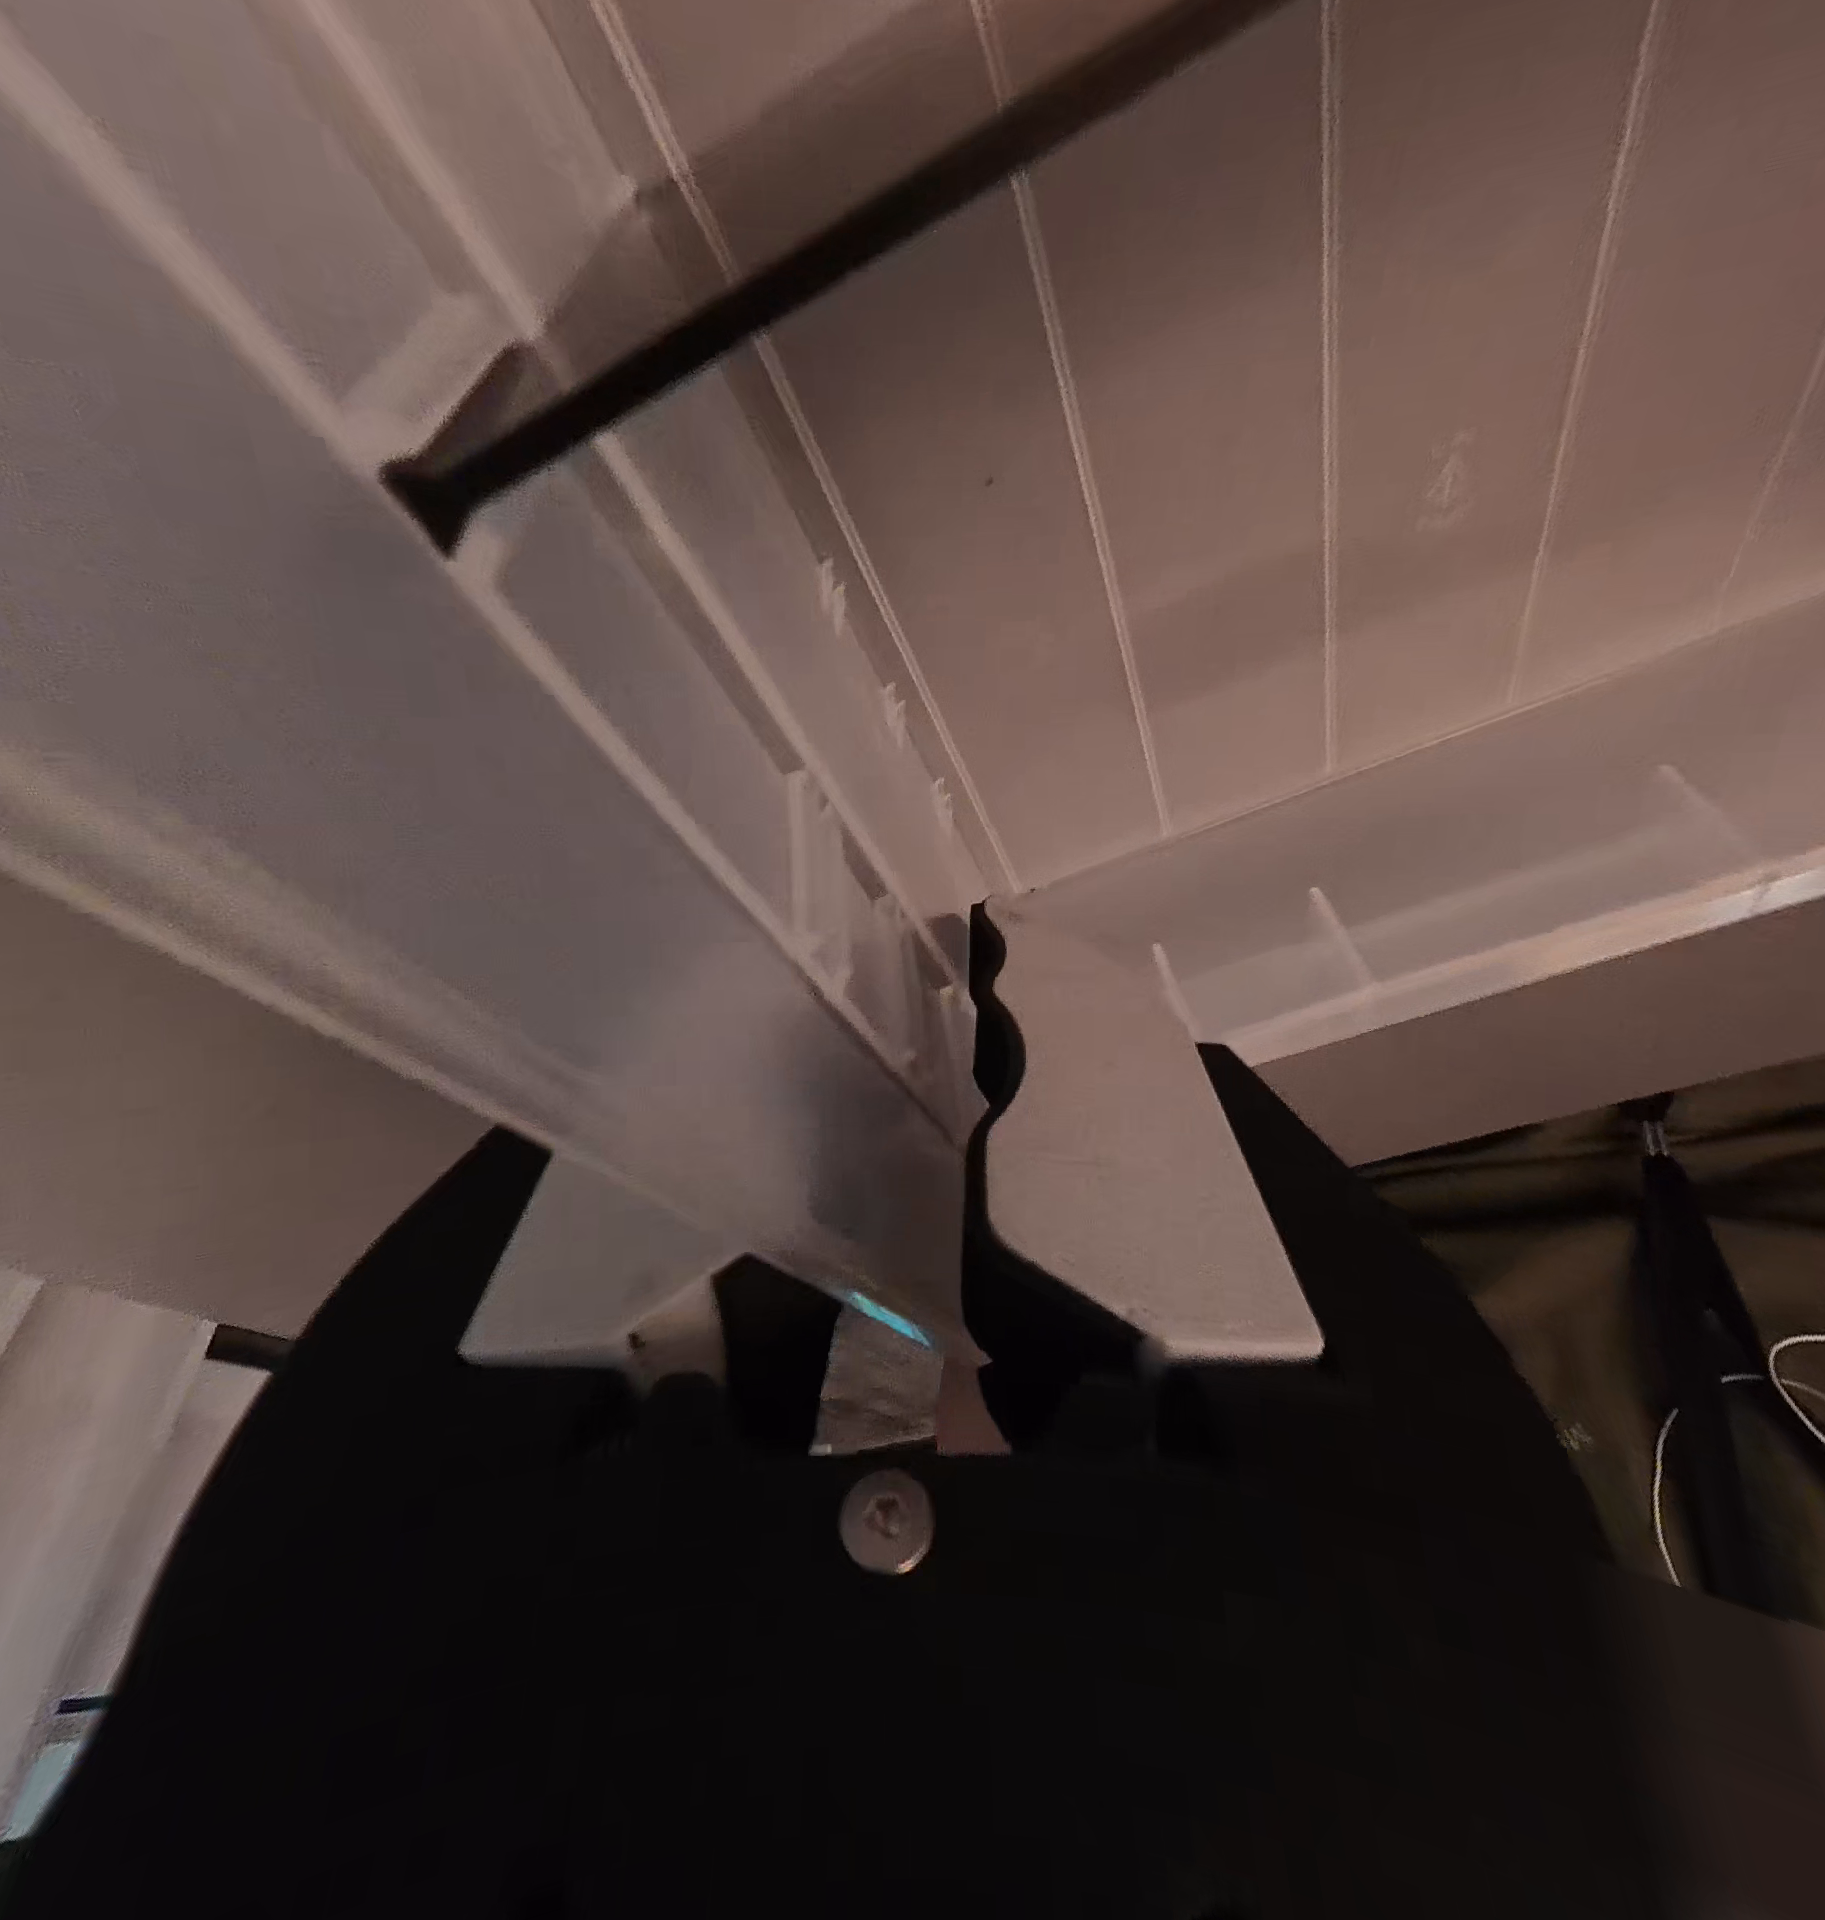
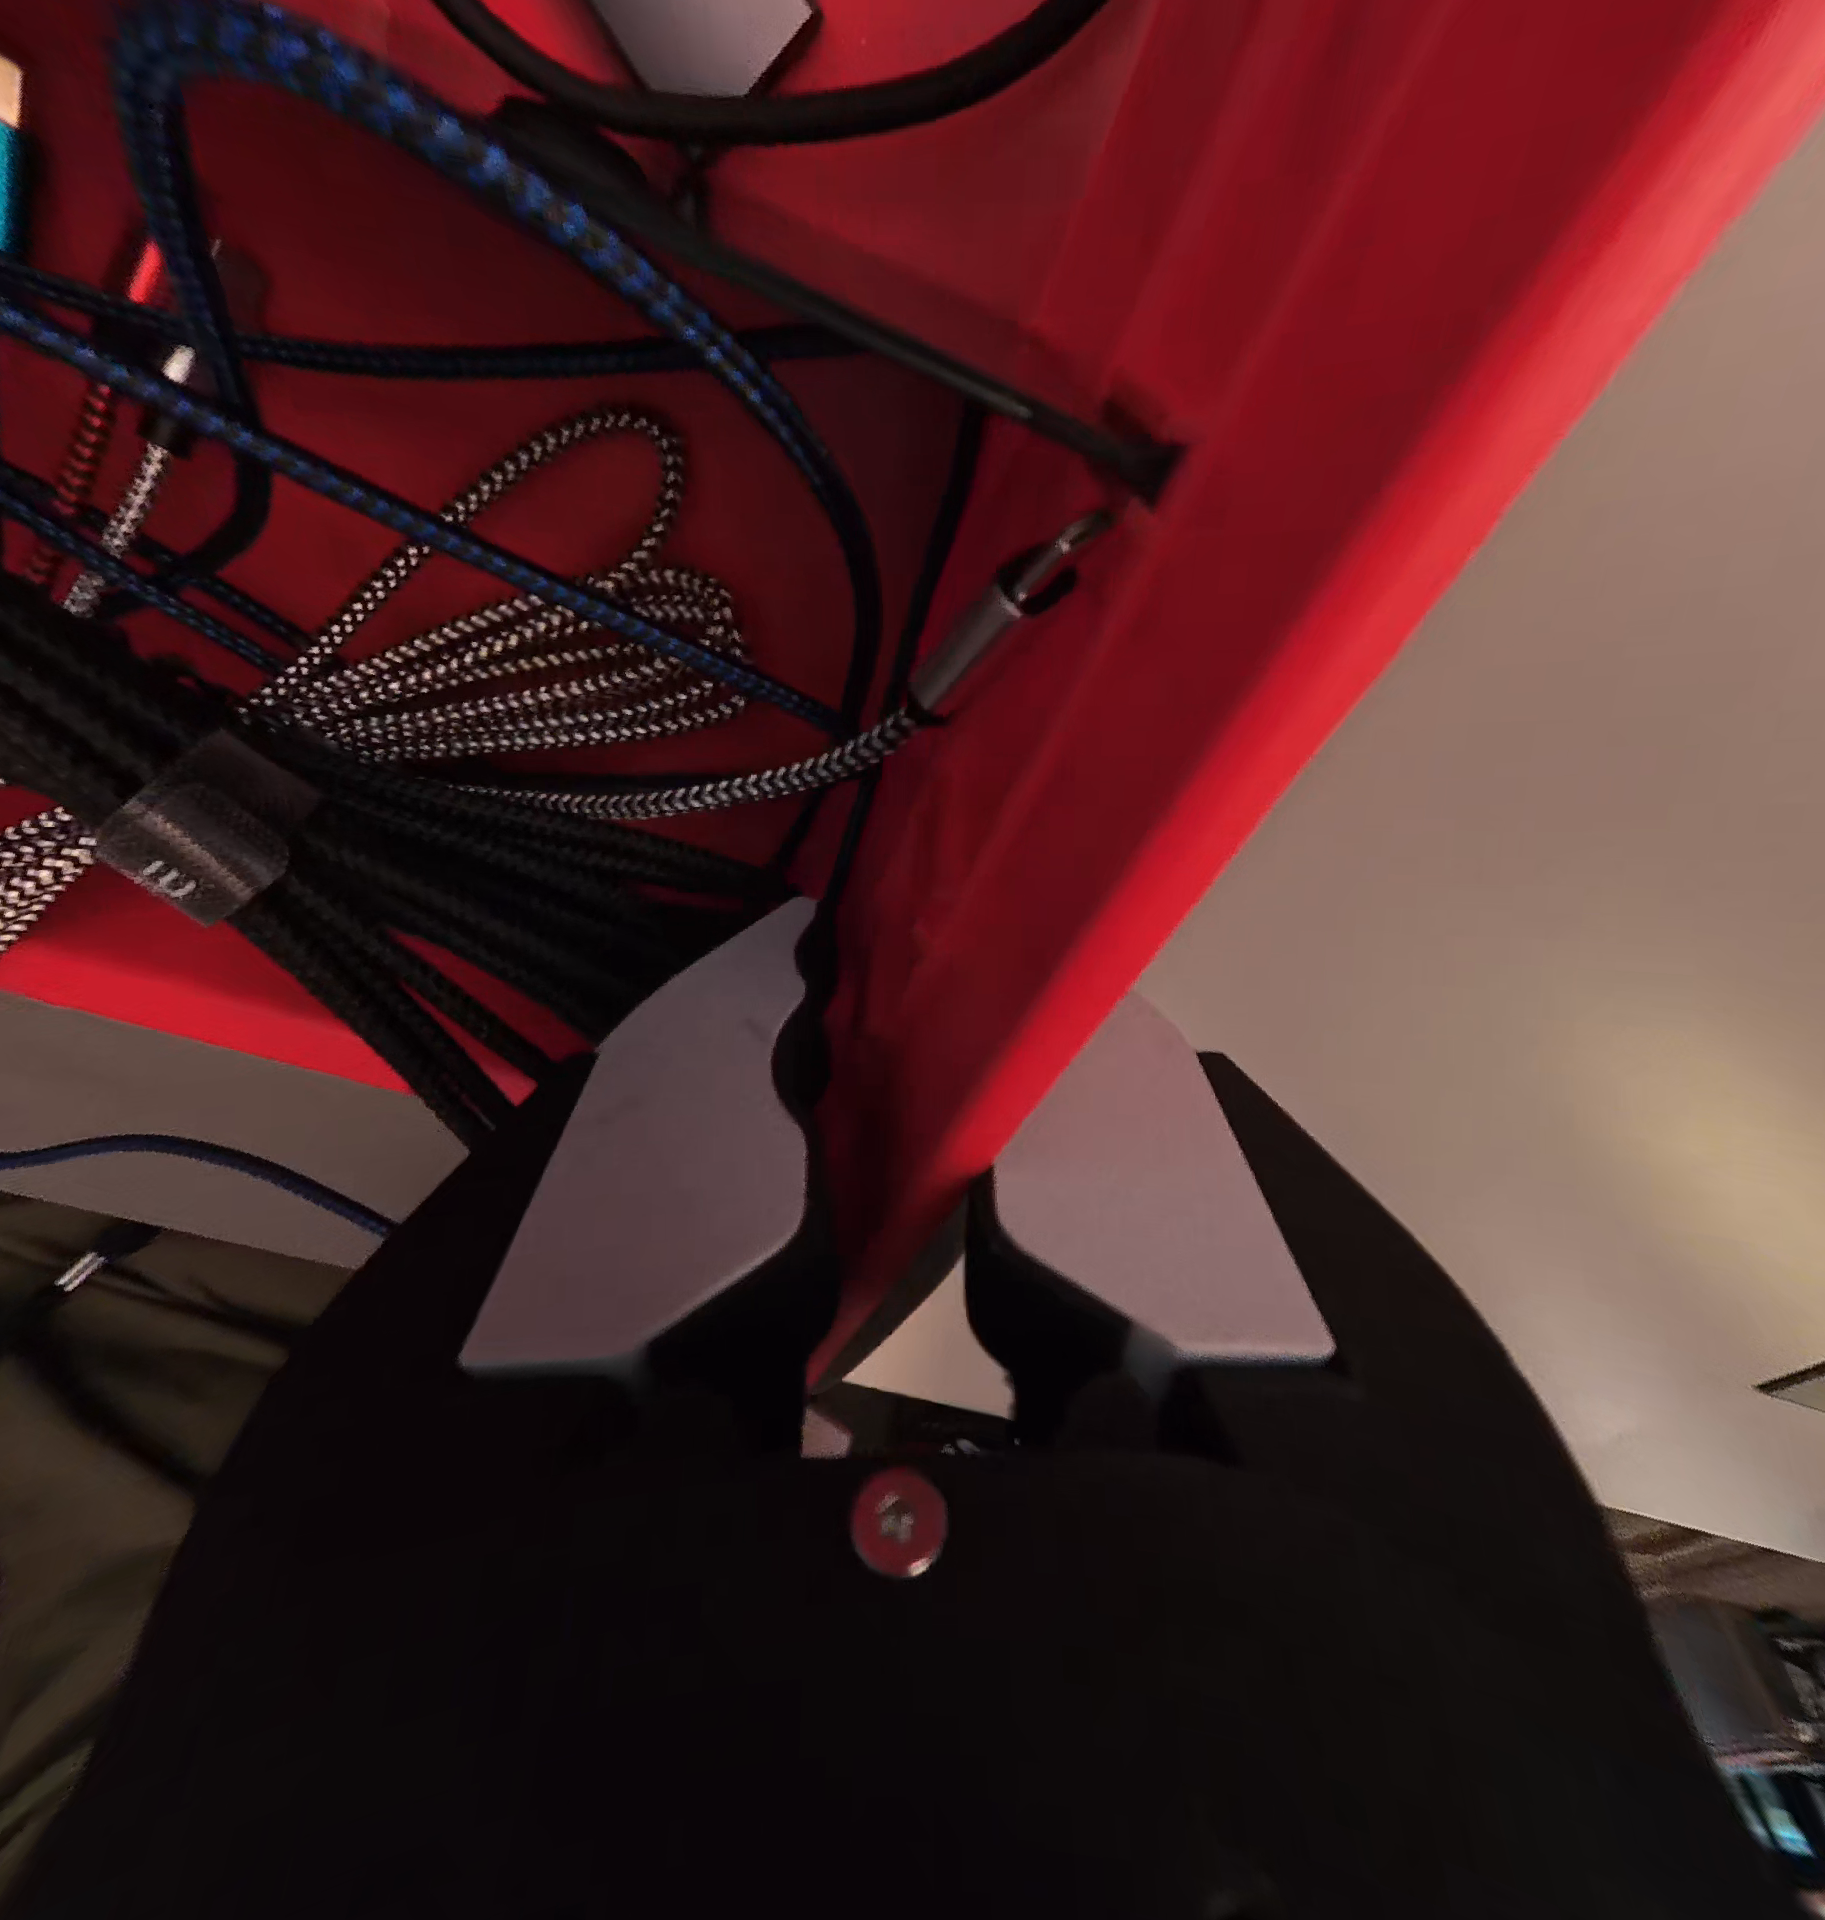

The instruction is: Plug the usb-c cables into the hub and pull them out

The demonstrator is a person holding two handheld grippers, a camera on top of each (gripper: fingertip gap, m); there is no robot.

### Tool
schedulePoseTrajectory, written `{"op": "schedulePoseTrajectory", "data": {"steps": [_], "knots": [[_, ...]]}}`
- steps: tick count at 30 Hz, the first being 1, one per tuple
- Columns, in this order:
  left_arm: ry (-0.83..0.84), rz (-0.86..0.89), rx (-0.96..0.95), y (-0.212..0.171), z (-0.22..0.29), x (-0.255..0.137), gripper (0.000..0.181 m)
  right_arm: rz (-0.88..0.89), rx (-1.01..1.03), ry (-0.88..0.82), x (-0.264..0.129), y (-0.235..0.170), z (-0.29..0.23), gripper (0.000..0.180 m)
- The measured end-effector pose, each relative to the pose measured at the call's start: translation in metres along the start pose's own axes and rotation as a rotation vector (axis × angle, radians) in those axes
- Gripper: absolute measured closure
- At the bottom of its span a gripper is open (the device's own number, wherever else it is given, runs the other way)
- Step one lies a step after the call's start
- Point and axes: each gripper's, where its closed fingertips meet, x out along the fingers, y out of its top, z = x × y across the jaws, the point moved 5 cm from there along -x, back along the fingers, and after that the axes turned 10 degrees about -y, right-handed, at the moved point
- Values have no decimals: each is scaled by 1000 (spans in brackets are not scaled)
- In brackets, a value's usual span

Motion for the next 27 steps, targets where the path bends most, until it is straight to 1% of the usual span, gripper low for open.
{"op": "schedulePoseTrajectory", "data": {"steps": [4, 6, 9, 11, 13, 14, 16, 17, 18, 20, 22, 24, 26, 27], "knots": [[-54, 27, -3, -3, 1, -4, 157, 23, -23, -8, -4, 0, 2, 149], [-78, 72, 7, -7, 0, -12, 151, 83, -10, -34, -14, 1, 5, 145], [-98, 139, 27, -17, 0, -25, 147, 223, 35, -120, -43, 2, 10, 136], [-107, 197, 43, -24, 2, -36, 147, 394, 50, -192, -75, 6, 2, 133], [-114, 260, 77, -28, 4, -47, 147, 632, -17, -186, -113, 15, -29, 135], [-124, 290, 97, -29, 5, -52, 148, 749, -84, -135, -129, 19, -55, 137], [-133, 341, 112, -32, 4, -61, 148, 955, -265, 33, -151, 25, -118, 138], [-132, 365, 110, -33, 3, -66, 148, 1018, -363, 116, -155, 29, -148, 137], [-133, 389, 107, -34, 2, -70, 148, 1018, -429, 173, -155, 37, -173, 133], [-133, 434, 113, -36, 3, -77, 148, 843, -458, 211, -140, 60, -203, 118], [-130, 464, 138, -40, 7, -82, 148, 698, -410, 175, -126, 91, -213, 119], [-127, 491, 162, -44, 11, -86, 148, 619, -332, 164, -116, 120, -215, 124], [-119, 525, 179, -49, 15, -92, 148, 529, -250, 151, -105, 136, -212, 122], [-117, 540, 190, -51, 17, -94, 148, 487, -237, 105, -98, 141, -208, 123]]}}
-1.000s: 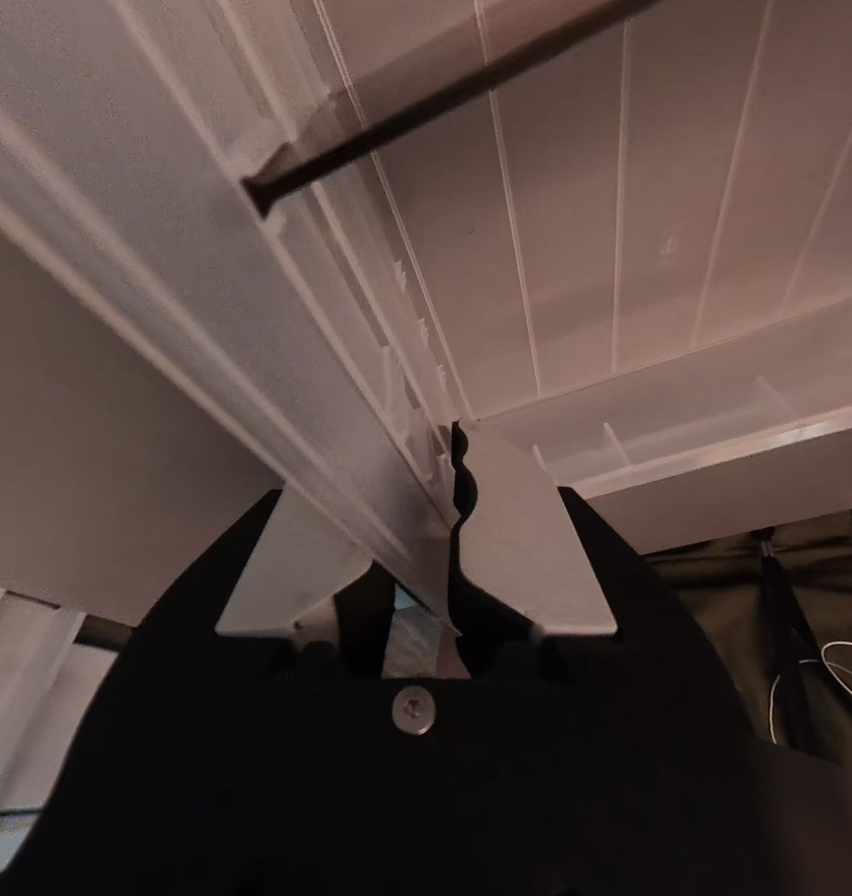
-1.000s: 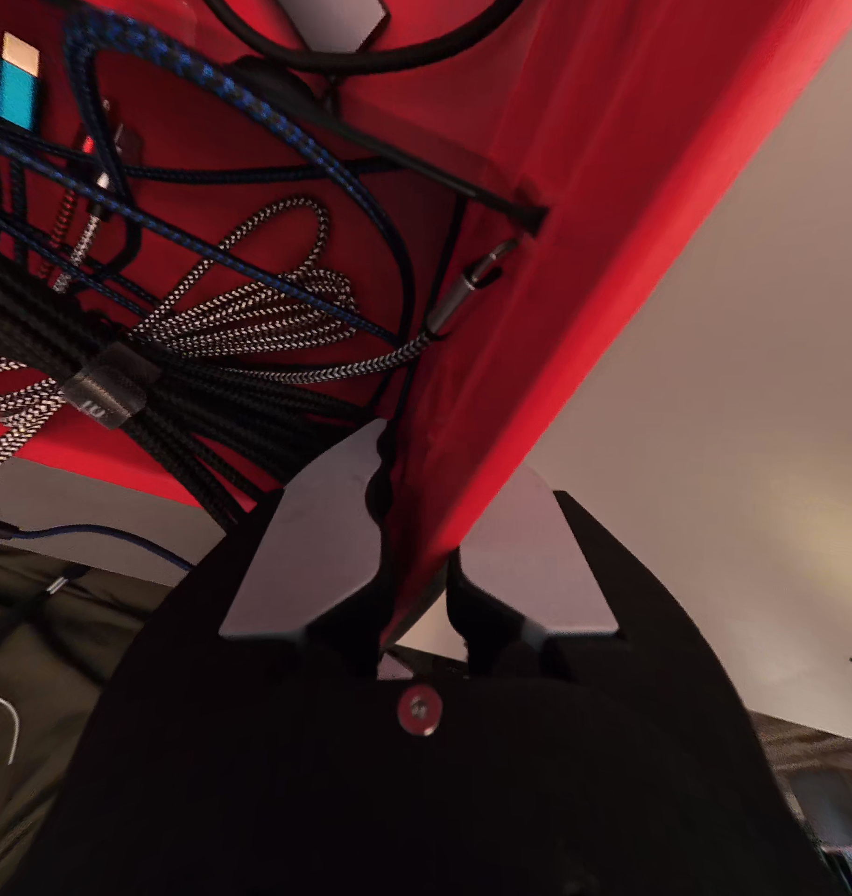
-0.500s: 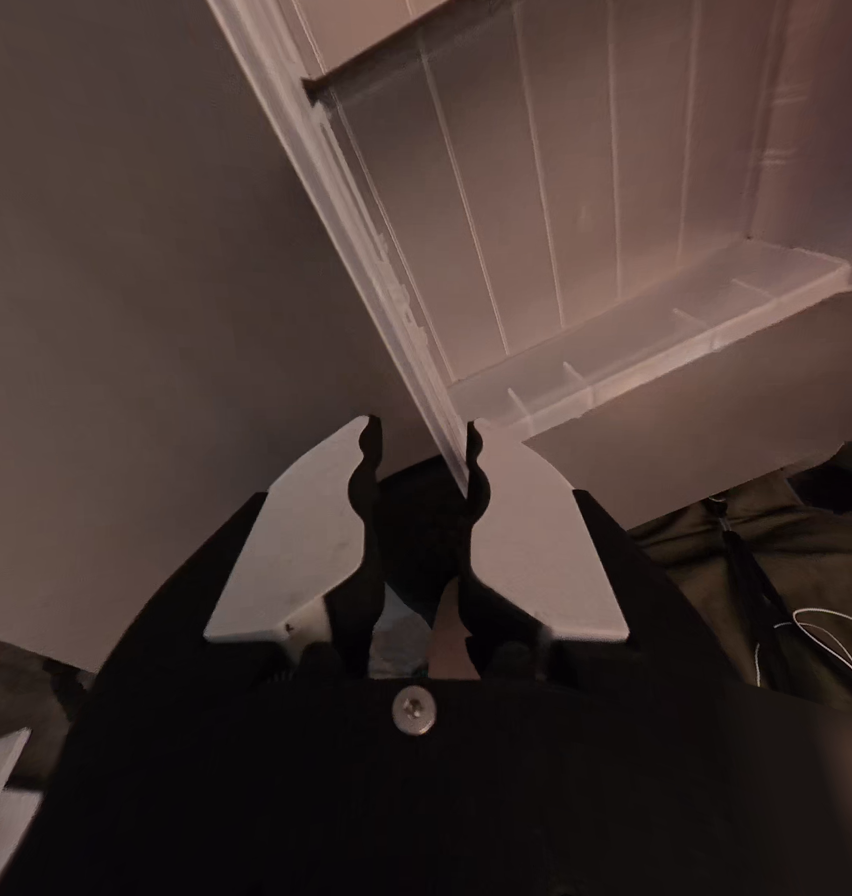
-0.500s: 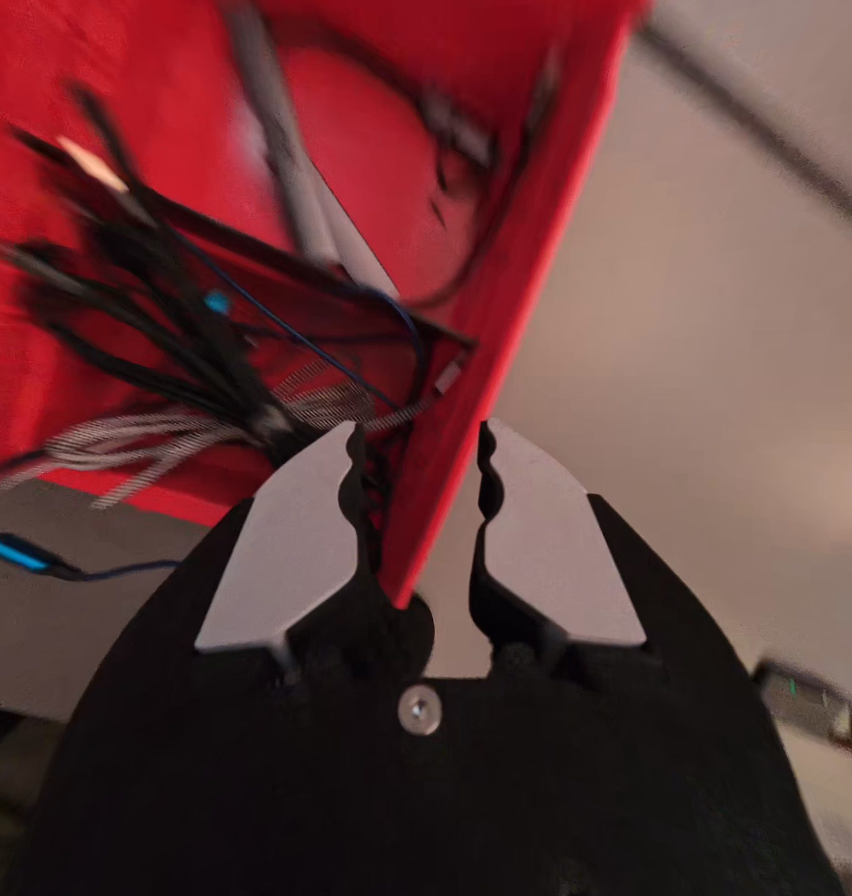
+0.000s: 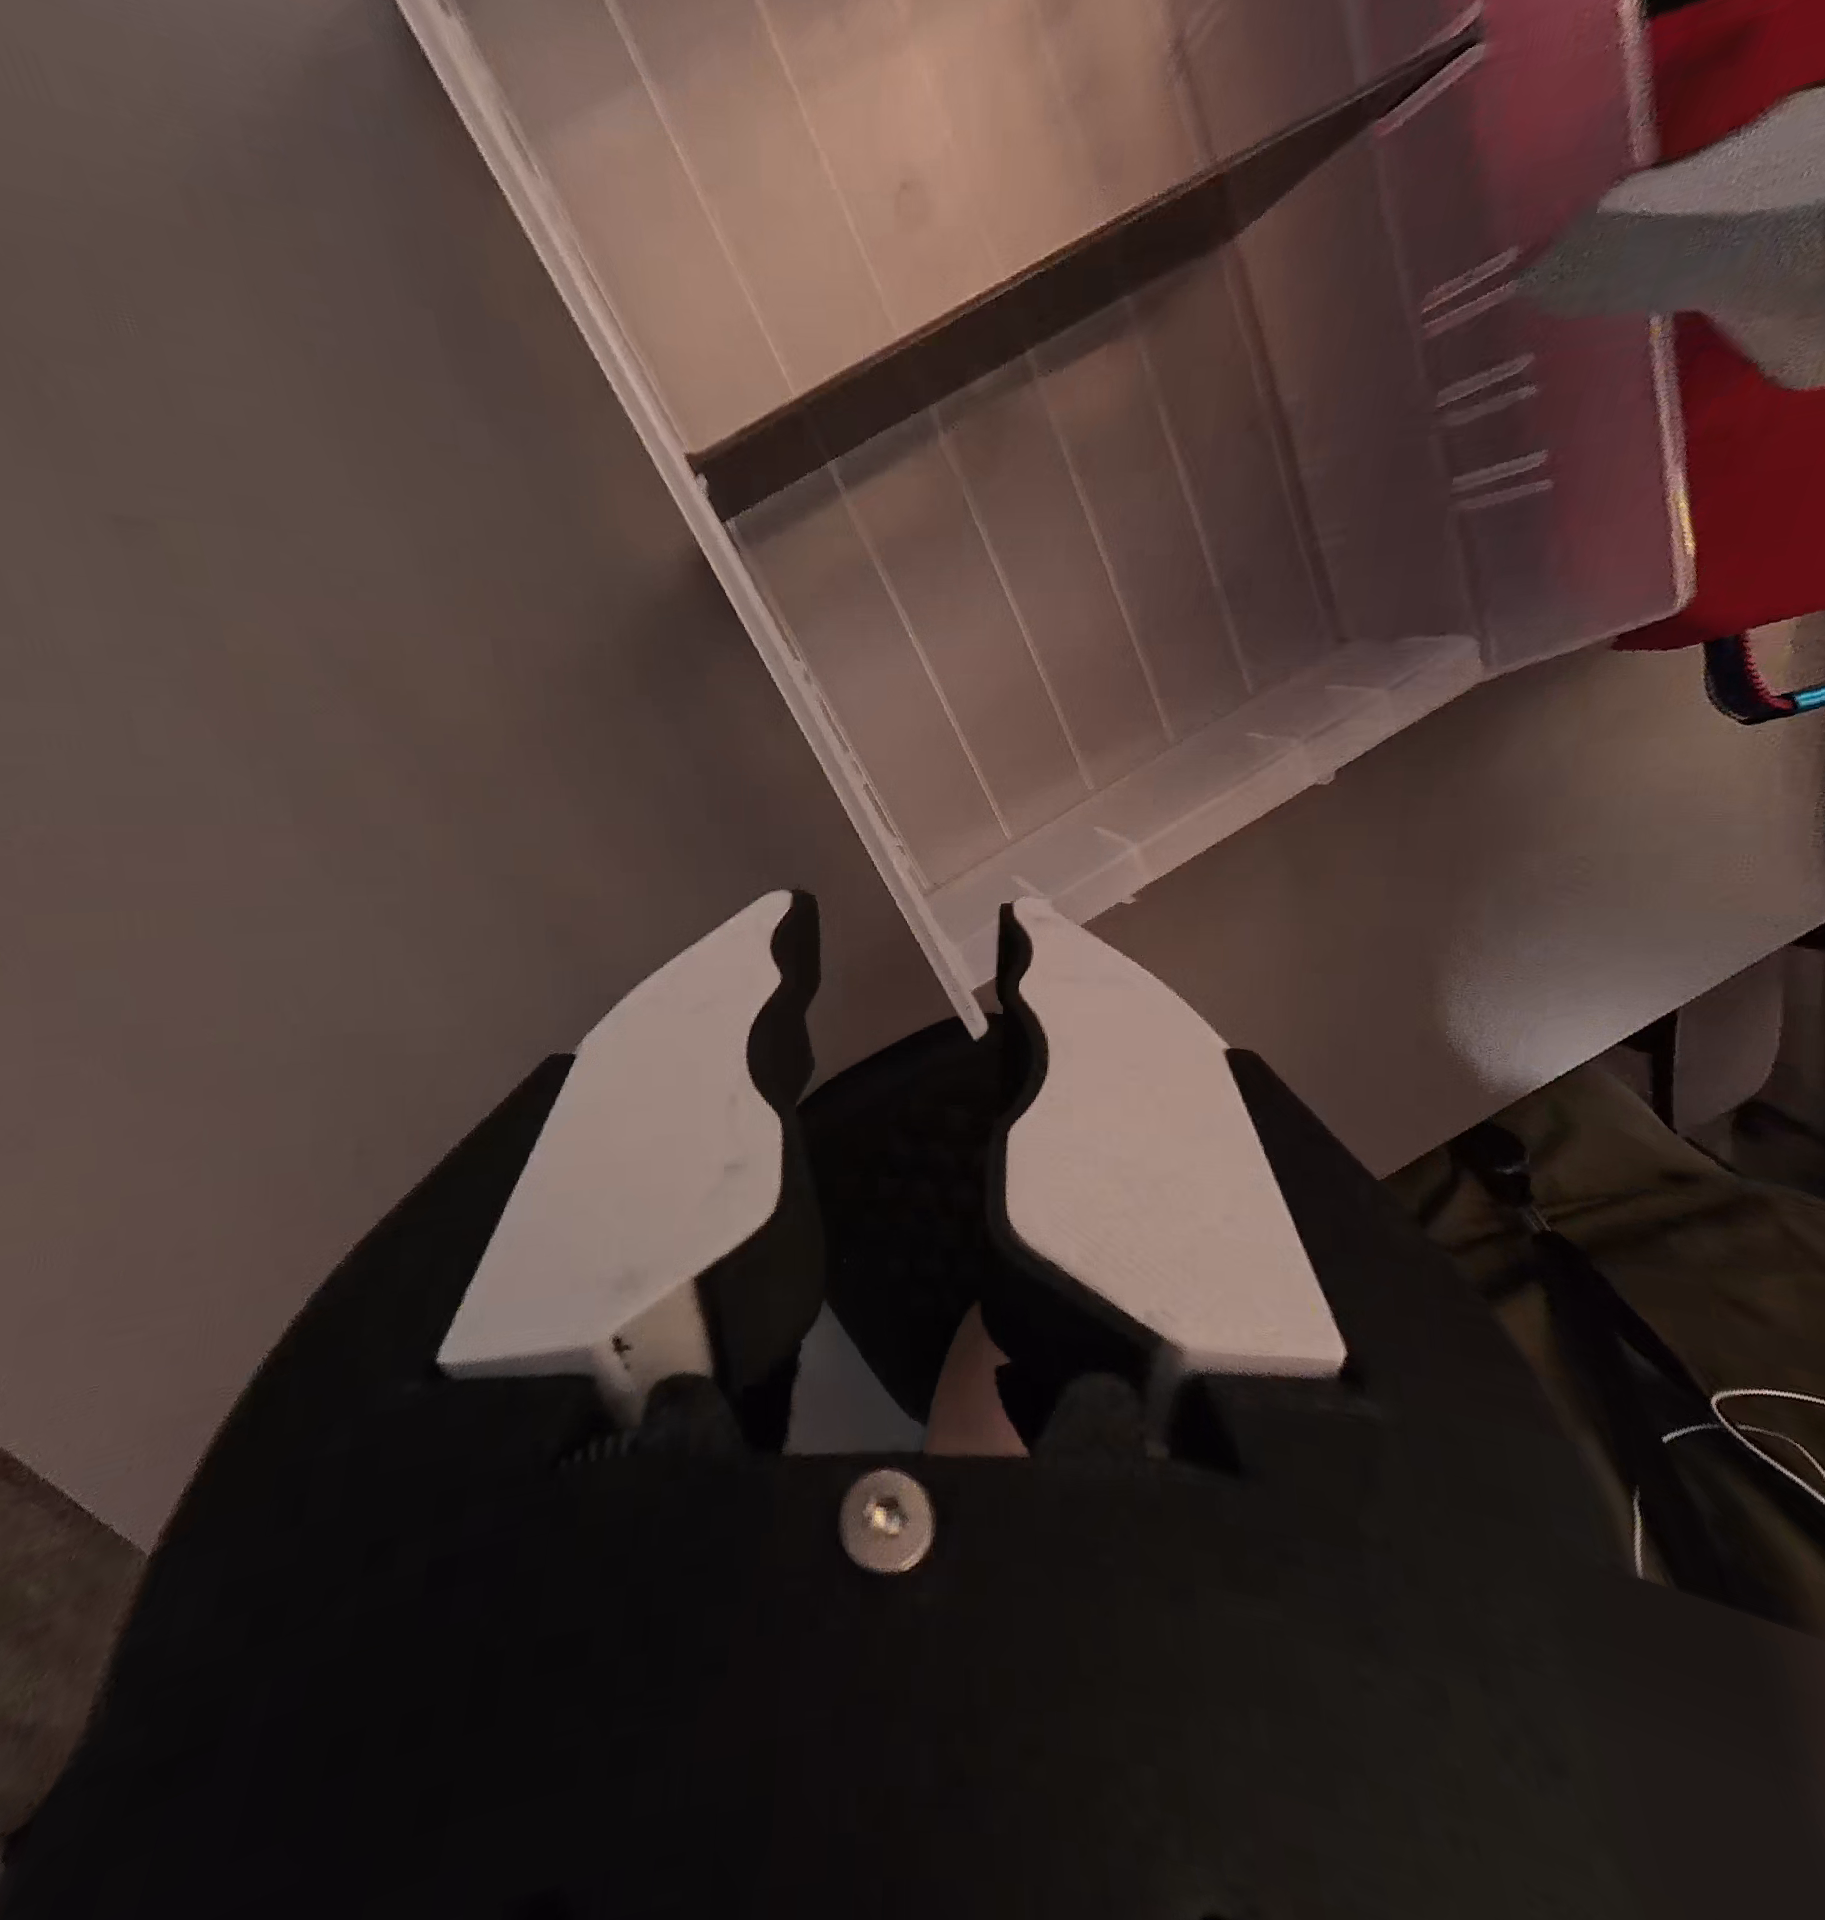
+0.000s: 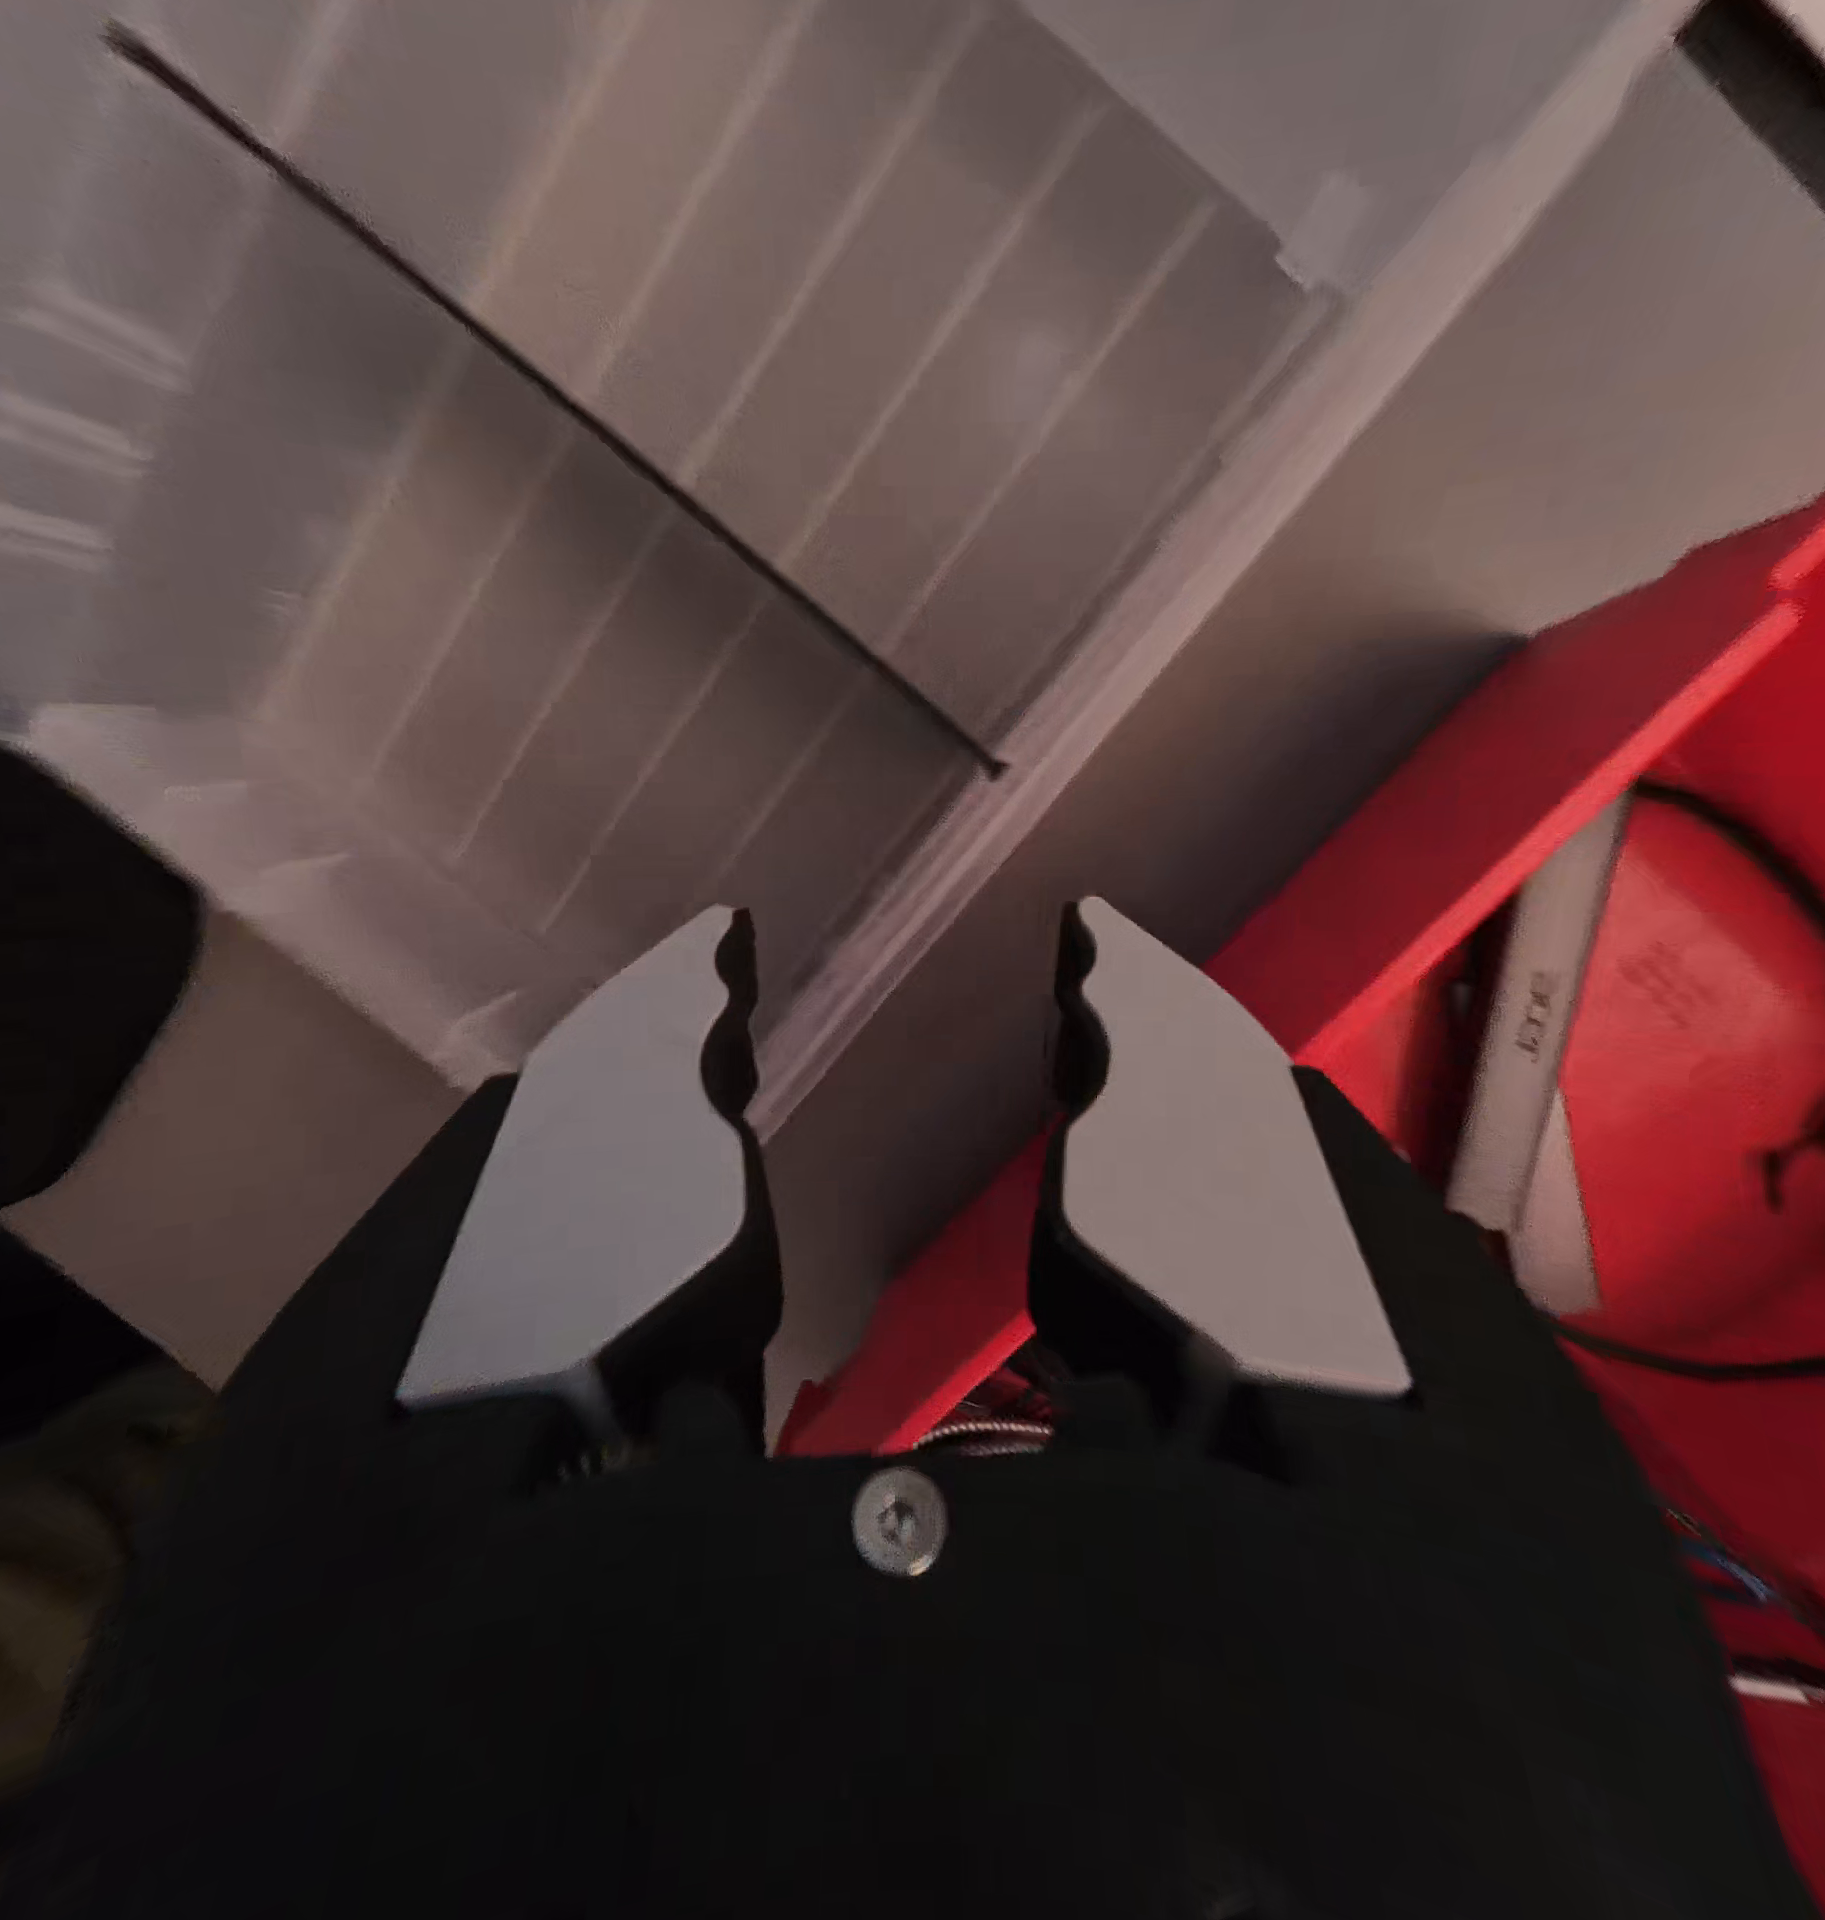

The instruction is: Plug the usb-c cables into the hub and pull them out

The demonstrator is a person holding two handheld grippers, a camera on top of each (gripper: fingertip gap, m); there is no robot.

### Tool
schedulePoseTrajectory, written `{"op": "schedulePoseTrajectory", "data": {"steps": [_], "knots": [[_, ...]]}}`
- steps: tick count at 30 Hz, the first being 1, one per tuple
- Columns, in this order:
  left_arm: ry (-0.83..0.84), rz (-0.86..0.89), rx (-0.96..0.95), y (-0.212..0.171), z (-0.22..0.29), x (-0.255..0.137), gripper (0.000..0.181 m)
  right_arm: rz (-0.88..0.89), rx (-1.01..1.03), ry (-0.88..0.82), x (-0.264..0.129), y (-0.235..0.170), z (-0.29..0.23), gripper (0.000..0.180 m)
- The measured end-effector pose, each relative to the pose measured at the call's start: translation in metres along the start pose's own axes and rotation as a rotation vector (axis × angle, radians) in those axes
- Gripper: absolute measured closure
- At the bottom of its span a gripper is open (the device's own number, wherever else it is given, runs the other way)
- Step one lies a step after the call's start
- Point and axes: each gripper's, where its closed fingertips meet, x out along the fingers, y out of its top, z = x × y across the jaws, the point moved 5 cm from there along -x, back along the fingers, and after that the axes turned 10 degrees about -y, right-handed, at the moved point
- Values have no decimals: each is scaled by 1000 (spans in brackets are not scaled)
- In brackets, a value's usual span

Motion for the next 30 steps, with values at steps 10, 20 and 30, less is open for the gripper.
{"op": "schedulePoseTrajectory", "data": {"steps": [10, 20, 30], "knots": [[-11, 74, 135, 6, 25, -13, 148, -290, 252, 48, 36, -2, -14, 136], [17, 130, 184, 13, 31, -21, 151, -360, 312, 42, 54, -8, -11, 169], [29, 925, 207, 37, 58, -125, 127, -333, 265, 234, -2, 37, -17, 174]]}}
